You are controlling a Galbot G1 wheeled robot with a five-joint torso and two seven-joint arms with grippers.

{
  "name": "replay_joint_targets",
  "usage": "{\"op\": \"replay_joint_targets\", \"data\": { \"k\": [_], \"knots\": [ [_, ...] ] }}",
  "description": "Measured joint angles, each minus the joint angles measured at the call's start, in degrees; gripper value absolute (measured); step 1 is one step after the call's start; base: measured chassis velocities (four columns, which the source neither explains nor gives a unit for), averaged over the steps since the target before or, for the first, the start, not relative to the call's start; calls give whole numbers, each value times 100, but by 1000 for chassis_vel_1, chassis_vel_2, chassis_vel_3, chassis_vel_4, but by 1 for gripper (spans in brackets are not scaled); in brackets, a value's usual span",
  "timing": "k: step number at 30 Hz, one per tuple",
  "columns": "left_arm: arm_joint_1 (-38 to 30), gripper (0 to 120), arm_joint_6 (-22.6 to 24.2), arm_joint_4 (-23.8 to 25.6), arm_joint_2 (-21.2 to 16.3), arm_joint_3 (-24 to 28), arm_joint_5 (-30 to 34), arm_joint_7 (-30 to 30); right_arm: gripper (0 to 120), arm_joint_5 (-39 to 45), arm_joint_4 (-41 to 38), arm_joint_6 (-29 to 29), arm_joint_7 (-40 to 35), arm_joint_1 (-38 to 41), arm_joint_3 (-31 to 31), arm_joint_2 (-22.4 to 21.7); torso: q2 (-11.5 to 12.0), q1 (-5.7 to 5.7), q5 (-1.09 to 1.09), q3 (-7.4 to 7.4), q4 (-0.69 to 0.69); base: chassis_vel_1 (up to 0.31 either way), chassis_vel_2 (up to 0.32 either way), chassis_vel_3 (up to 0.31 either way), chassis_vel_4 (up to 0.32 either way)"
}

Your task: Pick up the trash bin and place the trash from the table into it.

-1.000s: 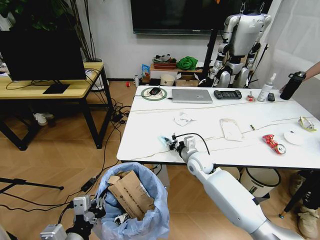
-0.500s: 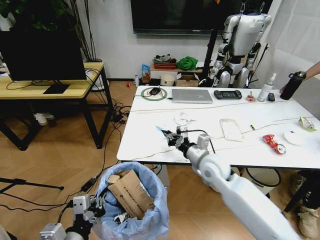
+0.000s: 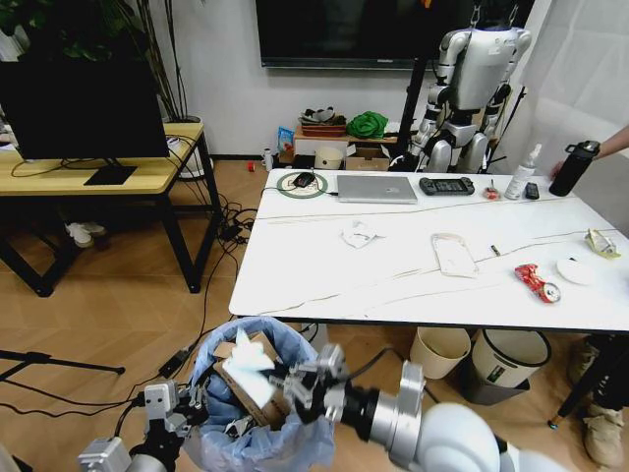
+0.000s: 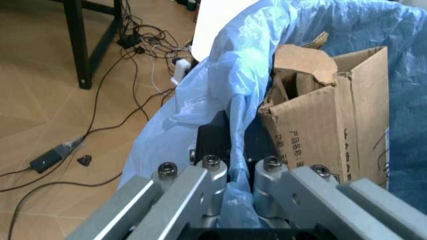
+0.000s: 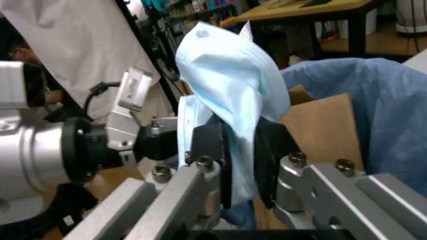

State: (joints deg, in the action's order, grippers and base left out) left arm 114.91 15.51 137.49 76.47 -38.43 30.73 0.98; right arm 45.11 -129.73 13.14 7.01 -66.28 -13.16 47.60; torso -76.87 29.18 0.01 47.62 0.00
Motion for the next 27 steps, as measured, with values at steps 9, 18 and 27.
{"op": "replay_joint_targets", "data": {
  "k": [9,18,27],
  "knots": [
    [16,0,0,8,22,21,-35,0,50,-152,45,75,-189,-27,219,37,0,1,0,1,0,0,0,0,0],
    [2,0,1,7,21,30,-37,1,81,-317,-15,41,-238,-195,411,14,0,0,-1,1,0,0,0,0,0],
    [12,0,-9,-18,88,53,-74,-6,100,100,590,-18,-701,735,1202,537,1,2,-1,1,0,0,0,0,0]
  ]
}}
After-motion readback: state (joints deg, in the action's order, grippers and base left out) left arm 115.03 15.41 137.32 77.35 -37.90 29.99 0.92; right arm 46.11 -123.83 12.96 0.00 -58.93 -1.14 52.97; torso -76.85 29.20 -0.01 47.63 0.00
